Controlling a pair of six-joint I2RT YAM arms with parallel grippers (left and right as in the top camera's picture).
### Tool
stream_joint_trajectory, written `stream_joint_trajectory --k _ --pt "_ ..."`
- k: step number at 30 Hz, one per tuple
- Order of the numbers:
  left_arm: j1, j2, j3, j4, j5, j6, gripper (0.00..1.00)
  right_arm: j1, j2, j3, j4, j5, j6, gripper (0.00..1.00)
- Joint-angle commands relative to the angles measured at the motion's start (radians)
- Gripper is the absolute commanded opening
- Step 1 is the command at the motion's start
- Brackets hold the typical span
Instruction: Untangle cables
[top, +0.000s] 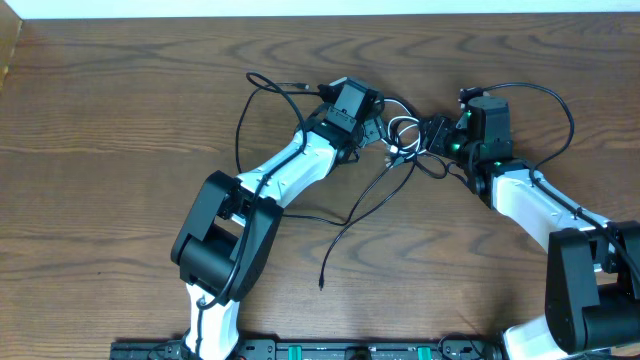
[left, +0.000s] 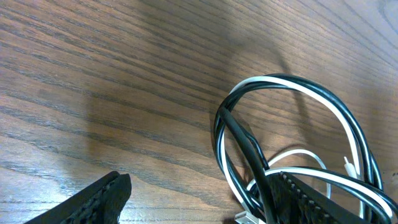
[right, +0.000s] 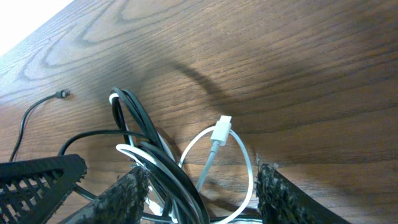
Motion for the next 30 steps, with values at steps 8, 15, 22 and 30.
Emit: stream_joint_trajectory --k 8,15,22,30 --pt "0.002 0.026 0.017 0.002 -0.007 -0.006 0.61 0.042 0.003 0.007 -0.001 -0.051 -0.082 0.64" --pt "0.002 0.026 0.017 0.002 -0.006 -0.006 0.56 0.055 0.011 0.007 0.0 -0.04 -0.105 0.42" --pt "0.002 0.026 0.017 0.02 0.019 -0.005 0.48 0.055 0.083 0.007 0.022 -0.033 -0.1 0.33" --pt "0.002 0.026 0.017 0.025 0.02 -0.005 0.29 0.055 0.095 0.007 0.075 -0.087 -0.092 0.2"
